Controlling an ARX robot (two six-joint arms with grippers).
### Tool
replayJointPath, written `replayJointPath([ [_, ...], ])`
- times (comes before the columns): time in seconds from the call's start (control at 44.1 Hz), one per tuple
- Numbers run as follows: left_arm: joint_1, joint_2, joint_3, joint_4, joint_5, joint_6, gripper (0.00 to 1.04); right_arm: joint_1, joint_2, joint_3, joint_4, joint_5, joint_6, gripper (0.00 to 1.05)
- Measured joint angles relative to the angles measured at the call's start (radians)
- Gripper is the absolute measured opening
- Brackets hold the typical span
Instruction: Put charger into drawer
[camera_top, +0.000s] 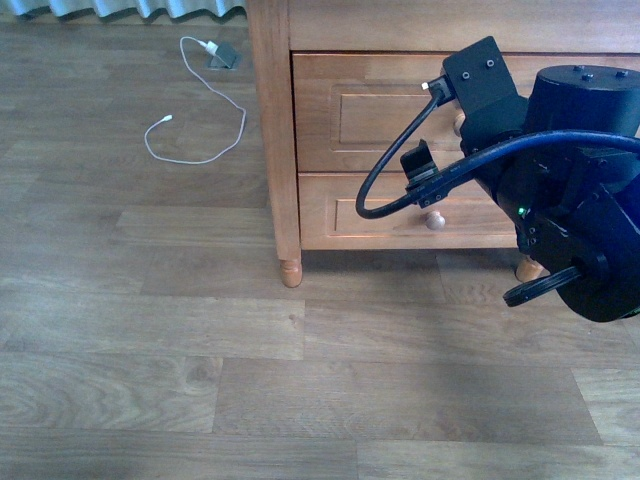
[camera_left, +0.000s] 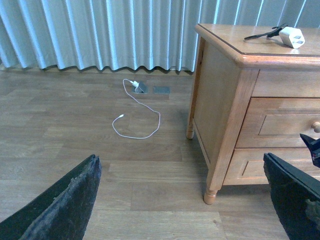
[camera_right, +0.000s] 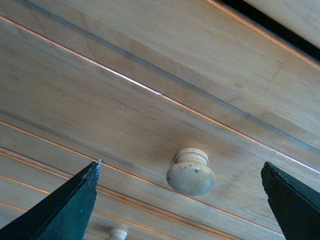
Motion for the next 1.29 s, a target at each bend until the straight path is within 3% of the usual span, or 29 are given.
replayJointPath([
  [0.68, 0.0, 0.0, 0.0, 0.0, 0.0, 0.0, 0.99, -0.013, 0.047, 0.056, -0.021, 0.069, 0.072, 0.96],
  [1.291, 0.0, 0.0, 0.0, 0.0, 0.0, 0.0, 0.99, 0.008, 0.003, 0.034, -0.01, 0.054, 0.116, 0.96],
])
